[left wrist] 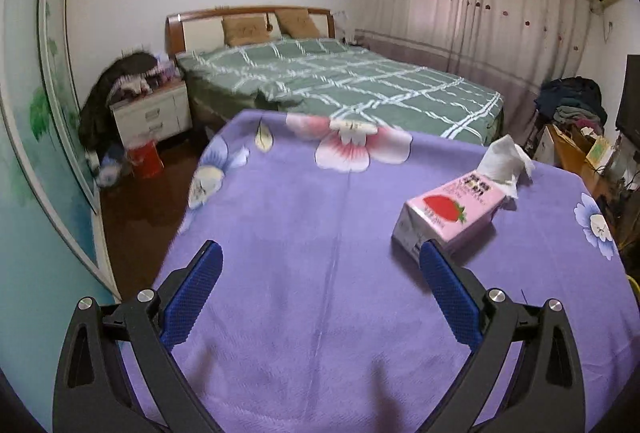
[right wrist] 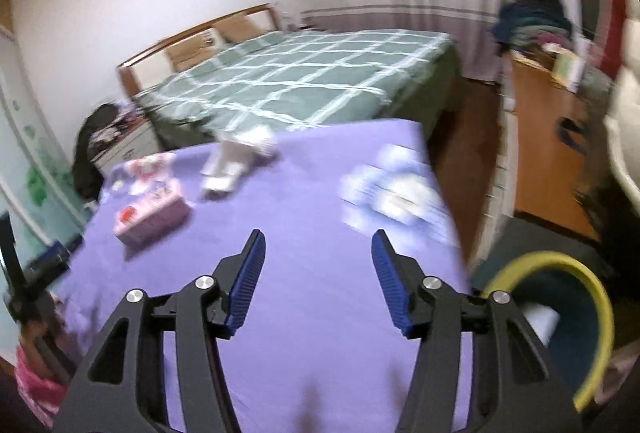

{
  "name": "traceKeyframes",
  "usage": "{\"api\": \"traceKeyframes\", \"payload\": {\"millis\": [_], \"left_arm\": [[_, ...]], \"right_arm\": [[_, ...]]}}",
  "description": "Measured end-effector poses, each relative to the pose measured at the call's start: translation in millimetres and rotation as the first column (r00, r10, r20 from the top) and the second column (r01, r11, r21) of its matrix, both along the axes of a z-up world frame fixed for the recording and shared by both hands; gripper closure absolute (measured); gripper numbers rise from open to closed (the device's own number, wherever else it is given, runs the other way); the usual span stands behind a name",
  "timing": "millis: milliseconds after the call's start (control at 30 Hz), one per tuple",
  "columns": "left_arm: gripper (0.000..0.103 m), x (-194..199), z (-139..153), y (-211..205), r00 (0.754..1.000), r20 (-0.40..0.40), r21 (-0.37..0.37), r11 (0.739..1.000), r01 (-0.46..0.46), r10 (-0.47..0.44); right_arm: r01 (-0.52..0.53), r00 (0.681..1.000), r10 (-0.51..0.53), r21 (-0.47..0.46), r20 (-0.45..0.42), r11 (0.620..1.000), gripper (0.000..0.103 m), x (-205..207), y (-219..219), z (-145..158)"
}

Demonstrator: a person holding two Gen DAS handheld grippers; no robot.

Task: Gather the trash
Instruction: 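Reach the right gripper to the white tissue and grasp it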

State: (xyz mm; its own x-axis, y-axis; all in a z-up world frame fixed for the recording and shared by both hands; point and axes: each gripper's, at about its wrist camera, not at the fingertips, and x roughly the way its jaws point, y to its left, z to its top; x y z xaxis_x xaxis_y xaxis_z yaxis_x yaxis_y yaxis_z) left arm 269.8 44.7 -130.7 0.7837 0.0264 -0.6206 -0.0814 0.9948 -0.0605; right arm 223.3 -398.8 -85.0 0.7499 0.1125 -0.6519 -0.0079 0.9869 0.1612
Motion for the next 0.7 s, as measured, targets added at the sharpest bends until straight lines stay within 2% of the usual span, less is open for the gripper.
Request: {"api": "traceKeyframes", "payload": {"millis": [67, 200, 367, 567, 700], "left_arm": [[0.006, 0, -4, -2, 1.0, -0.018, -0.01, 1.0, 0.008, -0.008], [0.006, -2, -2, -6, 1.0, -0.003, 0.001, 1.0, -0.002, 0.002], [0.005, -3, -2, -7, 1.0, -0.01, -0.006, 1.0, 0.002, -0.002], [0.005, -2, -3, -9, 1.0, -0.016, -0.017, 1.0, 0.007, -0.007], [0.005, -1, -4, -8, 1.0, -0.025, -0.025, 1.0, 0.009, -0.009]], "right_arm": [[-0.038, 0.999, 0.038, -0.009, -0.005, 0.999, 0.044, 31, 22, -3], [-0.083, 0.996, 0.082, -0.03, -0.029, 0.996, 0.042, 93, 61, -16], [-0.108, 0.993, 0.105, -0.066, -0.049, 0.992, 0.029, 153, 94, -31], [-0.079, 0.993, 0.061, -0.186, -0.102, 0.979, 0.023, 196, 123, -44], [-0.019, 0.988, -0.013, -0.206, -0.153, 0.978, 0.023, 213, 127, -60]]}}
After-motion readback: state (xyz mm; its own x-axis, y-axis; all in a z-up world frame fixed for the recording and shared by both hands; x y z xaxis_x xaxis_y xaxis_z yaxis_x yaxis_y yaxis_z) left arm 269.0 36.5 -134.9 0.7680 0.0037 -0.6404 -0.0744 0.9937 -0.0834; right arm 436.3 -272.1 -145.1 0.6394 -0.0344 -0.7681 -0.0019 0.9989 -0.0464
